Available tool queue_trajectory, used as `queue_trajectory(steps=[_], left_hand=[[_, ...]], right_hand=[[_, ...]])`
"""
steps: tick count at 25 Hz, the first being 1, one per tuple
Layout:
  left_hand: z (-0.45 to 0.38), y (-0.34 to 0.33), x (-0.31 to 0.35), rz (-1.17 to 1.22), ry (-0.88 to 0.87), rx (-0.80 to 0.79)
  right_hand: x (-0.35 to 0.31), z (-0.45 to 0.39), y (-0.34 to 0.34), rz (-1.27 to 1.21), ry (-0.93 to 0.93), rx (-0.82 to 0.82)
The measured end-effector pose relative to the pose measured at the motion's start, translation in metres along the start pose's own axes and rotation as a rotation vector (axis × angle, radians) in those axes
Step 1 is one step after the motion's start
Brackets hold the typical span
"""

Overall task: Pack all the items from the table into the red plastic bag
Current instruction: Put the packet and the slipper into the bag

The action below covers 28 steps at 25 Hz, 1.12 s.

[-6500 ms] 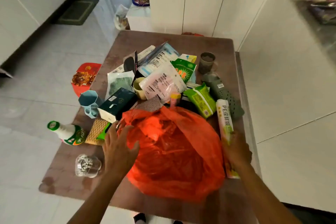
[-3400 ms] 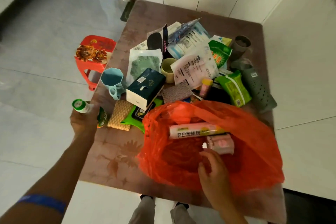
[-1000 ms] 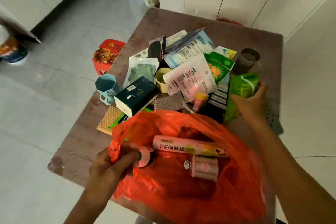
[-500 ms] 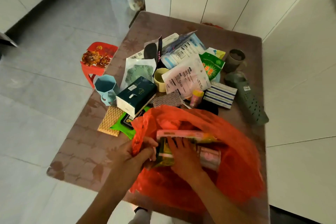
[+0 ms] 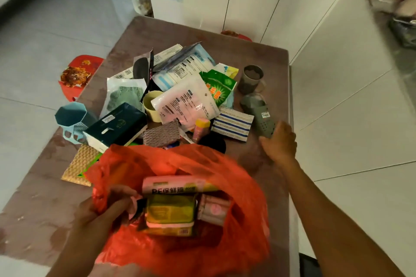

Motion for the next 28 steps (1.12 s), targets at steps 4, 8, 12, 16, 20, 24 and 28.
queue_trajectory(steps=[4,8,12,16,20,24,28], left_hand=[[-0.002,-0.007,-0.006,-0.054,-0.017,0.079],[0.0,-0.006,-0.009,-0.034,-0.003,0.066],[0.002,0.003,0.001,-0.005,-0.043,0.071],[0.005,0.018,0.012,0.01,-0.062,0.057],[0.009,0.04,0.02,0.093,-0.075,0.082],[0.004,0.059,0.023,0.027,-0.124,0.11],[0.006,0.045,0.029,-0.055,-0.211,-0.024]], right_hand=[[0.043,-0.048,-0.059,0.134,-0.11,-0.198],[0.054,-0.024,-0.036,-0.58,-0.316,-0.432],[0.036,0.087,0.042,-1.212,-0.114,-0.614],[-0.02,0.218,0.051,-0.846,0.28,-0.807],[-0.038,0.252,-0.001,-0.293,0.492,-0.737],[0.007,0.214,-0.033,0.206,0.493,-0.514],[-0.009,0.22,-0.038,0.472,0.461,-0.331]])
Point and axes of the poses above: each hand's wrist, its own z-axis away from the middle knuckle, its own y-axis out of the back of the hand, x = y × z, the point moved 6 cm from there along -z, towards the middle knuckle, and after that the axes turned 12 degrees about -y, right-handed, at the moved point
